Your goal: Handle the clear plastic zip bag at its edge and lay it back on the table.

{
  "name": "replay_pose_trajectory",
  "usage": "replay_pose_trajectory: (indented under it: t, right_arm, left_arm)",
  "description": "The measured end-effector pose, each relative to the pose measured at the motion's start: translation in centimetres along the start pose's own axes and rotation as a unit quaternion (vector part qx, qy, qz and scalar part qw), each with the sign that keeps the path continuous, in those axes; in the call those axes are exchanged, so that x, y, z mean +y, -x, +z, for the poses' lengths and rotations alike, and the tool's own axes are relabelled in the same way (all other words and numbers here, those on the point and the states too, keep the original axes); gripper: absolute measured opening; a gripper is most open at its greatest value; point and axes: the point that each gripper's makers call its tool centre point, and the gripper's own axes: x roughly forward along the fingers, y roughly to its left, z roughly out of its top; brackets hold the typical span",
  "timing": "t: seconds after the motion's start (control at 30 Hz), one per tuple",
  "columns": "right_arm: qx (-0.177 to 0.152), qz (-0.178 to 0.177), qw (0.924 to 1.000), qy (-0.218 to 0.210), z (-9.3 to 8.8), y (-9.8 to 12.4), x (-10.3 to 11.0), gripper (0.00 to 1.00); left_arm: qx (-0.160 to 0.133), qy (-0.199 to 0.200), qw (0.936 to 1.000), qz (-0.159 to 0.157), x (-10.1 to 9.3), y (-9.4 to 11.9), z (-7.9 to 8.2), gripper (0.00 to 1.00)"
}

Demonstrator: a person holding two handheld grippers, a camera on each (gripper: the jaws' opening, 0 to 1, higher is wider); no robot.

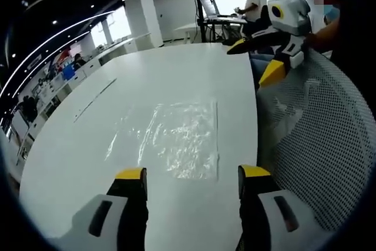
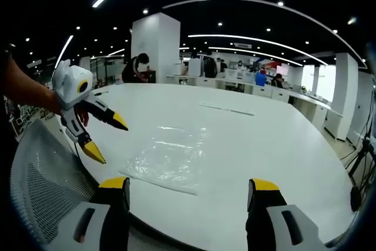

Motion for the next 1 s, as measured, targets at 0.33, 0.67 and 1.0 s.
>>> replay_pose_trajectory:
  t: [0.33,0.67,1.0]
  right_arm:
    - [0.002,0.003,1.0,0.0,0.0,0.0,0.1,0.82]
    - [0.0,0.001,1.0,-0.001,0.2,0.1,0.2,0.81]
    - [0.0,0.002,1.0,-0.002,0.2,0.1,0.3,0.8]
  left_arm:
    - [0.014,-0.014,0.9997,-0.015,-0.6,-0.8,-0.3,0.58]
    - [0.025,-0.02,0.999,-0.031,-1.2,-1.5,-0.5,0.49]
    - [0.033,-0.027,0.9983,-0.039,-1.5,-2.2,-0.6,0.45]
